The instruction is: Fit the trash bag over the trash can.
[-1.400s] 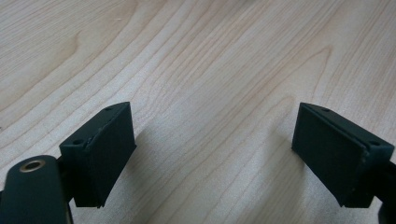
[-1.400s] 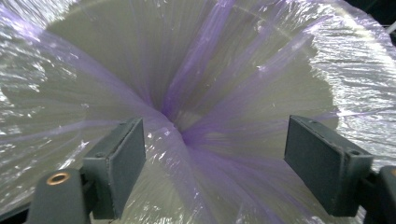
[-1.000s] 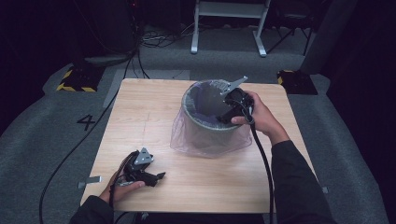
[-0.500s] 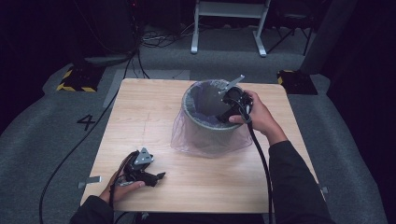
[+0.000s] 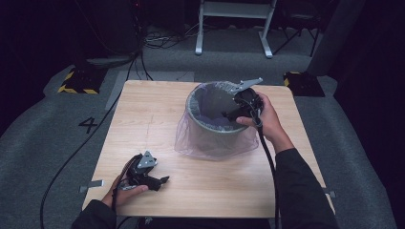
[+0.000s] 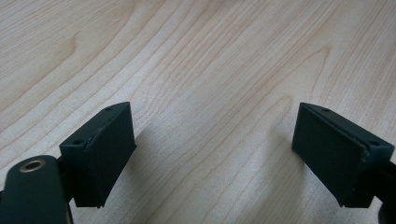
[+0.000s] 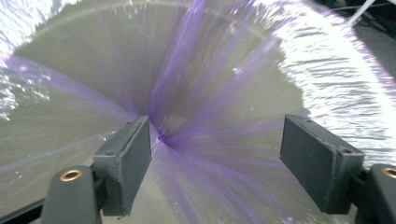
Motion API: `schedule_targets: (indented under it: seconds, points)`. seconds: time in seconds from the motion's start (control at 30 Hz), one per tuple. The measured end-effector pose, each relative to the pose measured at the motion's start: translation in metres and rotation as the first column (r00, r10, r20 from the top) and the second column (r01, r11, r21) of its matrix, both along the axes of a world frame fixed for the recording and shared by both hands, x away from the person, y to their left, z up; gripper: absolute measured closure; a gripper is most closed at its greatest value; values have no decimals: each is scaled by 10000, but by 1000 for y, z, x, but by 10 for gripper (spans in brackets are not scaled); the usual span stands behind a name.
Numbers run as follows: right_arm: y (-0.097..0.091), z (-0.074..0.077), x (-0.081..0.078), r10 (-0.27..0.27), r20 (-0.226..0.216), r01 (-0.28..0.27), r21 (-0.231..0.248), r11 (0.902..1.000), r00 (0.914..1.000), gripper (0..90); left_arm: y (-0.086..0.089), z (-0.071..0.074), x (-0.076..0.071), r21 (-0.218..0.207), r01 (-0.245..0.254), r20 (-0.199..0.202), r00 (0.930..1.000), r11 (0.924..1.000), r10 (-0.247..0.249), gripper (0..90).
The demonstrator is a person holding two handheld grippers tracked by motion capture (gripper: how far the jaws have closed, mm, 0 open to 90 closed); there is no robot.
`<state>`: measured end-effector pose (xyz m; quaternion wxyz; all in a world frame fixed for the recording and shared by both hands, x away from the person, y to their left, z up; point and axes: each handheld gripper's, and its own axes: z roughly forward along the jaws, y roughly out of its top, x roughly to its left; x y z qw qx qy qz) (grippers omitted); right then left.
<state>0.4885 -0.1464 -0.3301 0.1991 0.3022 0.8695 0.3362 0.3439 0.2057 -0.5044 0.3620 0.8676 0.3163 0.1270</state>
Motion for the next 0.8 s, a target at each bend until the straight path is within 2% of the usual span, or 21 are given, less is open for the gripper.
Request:
schedule_targets:
  seconds: [0.47, 0.8]
  points:
    - [-11, 9, -11, -49, 753, -21, 933, 9956, 9971, 214, 0, 0, 0, -1, 12, 8, 10000, 10000, -12, 128]
    - [-15, 11, -18, -114, 782, 17, 1236, 9923, 9969, 216, 0, 0, 0, -2, 10, 6, 10000, 10000, -10, 128]
